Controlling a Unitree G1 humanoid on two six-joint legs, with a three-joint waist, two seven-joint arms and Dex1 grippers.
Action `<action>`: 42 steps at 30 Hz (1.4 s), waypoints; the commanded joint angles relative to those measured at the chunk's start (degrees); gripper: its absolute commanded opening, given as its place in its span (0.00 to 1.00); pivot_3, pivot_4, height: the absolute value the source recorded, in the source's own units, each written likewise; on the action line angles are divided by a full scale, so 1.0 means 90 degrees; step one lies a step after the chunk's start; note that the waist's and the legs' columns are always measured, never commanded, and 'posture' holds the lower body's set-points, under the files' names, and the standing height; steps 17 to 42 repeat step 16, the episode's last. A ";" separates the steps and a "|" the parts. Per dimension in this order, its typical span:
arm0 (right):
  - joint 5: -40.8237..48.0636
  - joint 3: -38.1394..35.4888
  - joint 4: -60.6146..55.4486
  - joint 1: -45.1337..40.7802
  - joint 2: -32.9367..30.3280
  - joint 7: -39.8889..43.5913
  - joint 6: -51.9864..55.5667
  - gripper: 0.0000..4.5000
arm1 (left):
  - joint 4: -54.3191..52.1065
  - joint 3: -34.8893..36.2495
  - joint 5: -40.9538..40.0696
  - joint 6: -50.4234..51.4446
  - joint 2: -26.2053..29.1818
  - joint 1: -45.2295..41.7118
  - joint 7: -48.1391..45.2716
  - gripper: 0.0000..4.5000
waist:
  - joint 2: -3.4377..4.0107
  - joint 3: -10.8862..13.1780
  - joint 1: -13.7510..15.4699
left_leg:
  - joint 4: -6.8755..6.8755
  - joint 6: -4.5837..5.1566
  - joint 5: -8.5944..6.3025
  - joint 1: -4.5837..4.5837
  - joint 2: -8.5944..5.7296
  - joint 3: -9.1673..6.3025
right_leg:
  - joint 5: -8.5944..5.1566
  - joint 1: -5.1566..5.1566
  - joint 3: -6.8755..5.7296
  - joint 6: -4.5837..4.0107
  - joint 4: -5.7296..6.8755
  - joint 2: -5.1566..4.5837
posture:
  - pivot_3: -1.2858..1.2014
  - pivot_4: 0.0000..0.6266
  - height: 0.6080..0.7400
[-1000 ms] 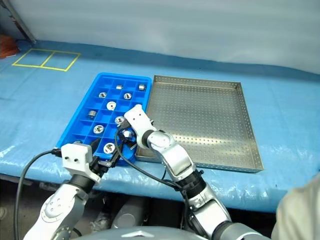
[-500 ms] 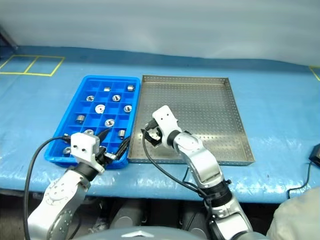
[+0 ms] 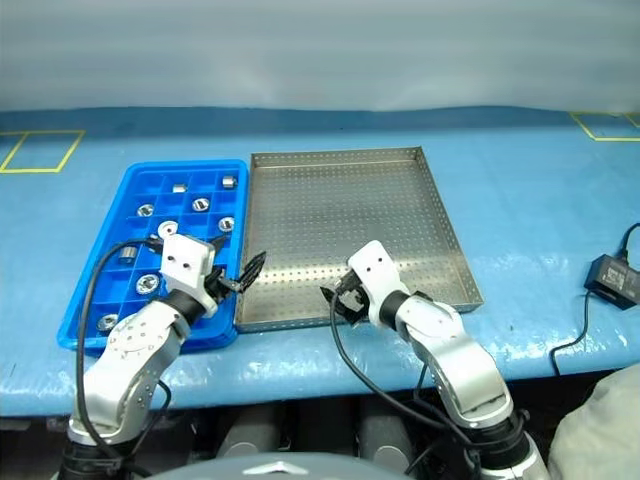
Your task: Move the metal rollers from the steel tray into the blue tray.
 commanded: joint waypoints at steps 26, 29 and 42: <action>0.0150 0.0101 -0.0018 -0.0276 -0.0035 -0.0033 -0.0148 0.99 | -0.0737 0.0257 -0.0121 0.0104 0.0105 0.0565 -0.0129 0.90 | -0.0003 0.0001 0.0059 | 0.0003 0.0001 0.0001 0.0002 0.0002 0.0001 | 0.0001 0.0001 0.0004 0.0001 0.0002 -0.0002 | 0.56 0.24 1.00; 0.0150 0.0101 -0.0018 -0.0276 -0.0035 -0.0033 -0.0148 0.99 | -0.0737 0.0257 -0.0121 0.0104 0.0105 0.0565 -0.0129 0.90 | -0.0003 0.0001 0.0059 | 0.0003 0.0001 0.0001 0.0002 0.0002 0.0001 | 0.0001 0.0001 0.0004 0.0001 0.0002 -0.0002 | 0.56 0.24 1.00; 0.0150 0.0101 -0.0018 -0.0276 -0.0035 -0.0033 -0.0148 0.99 | -0.0737 0.0257 -0.0121 0.0104 0.0105 0.0565 -0.0129 0.90 | -0.0003 0.0001 0.0059 | 0.0003 0.0001 0.0001 0.0002 0.0002 0.0001 | 0.0001 0.0001 0.0004 0.0001 0.0002 -0.0002 | 0.56 0.24 1.00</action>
